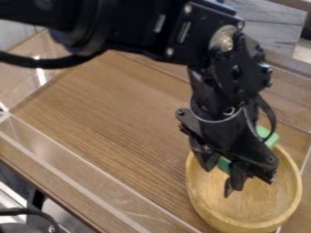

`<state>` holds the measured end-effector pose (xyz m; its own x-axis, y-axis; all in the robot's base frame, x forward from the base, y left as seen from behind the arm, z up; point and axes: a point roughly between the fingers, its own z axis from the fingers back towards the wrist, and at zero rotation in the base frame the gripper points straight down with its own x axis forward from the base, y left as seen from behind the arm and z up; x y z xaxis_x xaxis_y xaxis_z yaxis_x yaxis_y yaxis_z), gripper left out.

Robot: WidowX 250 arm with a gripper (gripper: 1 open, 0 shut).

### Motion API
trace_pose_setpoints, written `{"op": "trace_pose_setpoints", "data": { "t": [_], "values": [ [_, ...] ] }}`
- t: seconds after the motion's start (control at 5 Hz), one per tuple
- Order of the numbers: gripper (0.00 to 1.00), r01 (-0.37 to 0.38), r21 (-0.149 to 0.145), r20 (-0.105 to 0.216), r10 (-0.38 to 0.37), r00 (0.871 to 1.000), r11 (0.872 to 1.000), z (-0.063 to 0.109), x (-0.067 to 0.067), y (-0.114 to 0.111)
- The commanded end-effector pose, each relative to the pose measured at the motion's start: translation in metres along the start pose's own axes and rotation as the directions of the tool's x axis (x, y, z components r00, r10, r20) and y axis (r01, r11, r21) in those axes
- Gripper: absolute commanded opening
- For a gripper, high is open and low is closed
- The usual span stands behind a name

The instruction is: Put the green block in the brown bowl

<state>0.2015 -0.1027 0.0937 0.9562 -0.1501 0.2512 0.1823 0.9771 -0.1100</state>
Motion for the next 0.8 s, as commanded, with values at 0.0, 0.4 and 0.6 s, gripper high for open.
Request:
{"op": "trace_pose_setpoints", "data": {
  "t": [0.0,0.4,0.6],
  "values": [
    [0.00,-0.013,-0.015,0.025,0.014,1.000,1.000,0.002,0.010,0.001],
    [1.00,-0.035,-0.024,0.008,0.036,0.999,0.999,-0.003,0.013,0.007],
    [1.00,-0.053,-0.026,0.004,0.053,0.999,0.998,-0.001,0.017,0.015]
  ]
}}
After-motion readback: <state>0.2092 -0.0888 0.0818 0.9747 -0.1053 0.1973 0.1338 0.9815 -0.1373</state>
